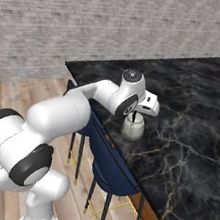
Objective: The kettle is done boiling. Turn off the stove, then wait for 300 timesteps before moving the kettle to the dining table.
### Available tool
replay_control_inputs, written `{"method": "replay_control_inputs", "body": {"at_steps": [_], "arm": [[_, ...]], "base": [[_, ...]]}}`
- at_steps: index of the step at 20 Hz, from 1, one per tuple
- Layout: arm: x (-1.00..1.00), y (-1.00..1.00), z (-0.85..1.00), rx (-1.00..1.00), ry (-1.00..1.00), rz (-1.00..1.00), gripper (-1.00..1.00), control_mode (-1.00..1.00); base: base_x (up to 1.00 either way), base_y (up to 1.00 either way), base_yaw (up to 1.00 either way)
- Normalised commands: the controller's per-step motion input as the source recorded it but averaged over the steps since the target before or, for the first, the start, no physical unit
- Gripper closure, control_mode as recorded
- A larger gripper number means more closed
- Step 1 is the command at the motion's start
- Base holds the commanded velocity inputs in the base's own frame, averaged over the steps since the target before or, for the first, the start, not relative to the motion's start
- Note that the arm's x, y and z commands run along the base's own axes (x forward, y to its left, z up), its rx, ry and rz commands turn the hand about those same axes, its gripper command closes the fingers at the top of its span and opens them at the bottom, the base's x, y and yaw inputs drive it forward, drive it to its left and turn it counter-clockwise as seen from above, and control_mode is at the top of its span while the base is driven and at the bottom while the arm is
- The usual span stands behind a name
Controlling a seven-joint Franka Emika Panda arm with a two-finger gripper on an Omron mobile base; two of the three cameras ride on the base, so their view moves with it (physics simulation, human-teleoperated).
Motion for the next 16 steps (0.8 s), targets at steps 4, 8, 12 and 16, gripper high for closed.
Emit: {"method": "replay_control_inputs", "body": {"at_steps": [4,8,12,16], "arm": [[0.25,0.00,-0.09,0.00,0.00,0.00,1.00,-1.00],[0.29,0.00,-0.08,0.00,0.00,0.00,1.00,-1.00],[0.30,-0.01,-0.11,0.00,0.00,0.00,1.00,-1.00],[0.27,-0.03,-0.10,0.00,0.00,0.00,1.00,-1.00]], "base": [[0.00,0.00,0.00],[0.00,0.00,0.00],[0.00,0.00,0.00],[0.00,0.00,0.00]]}}
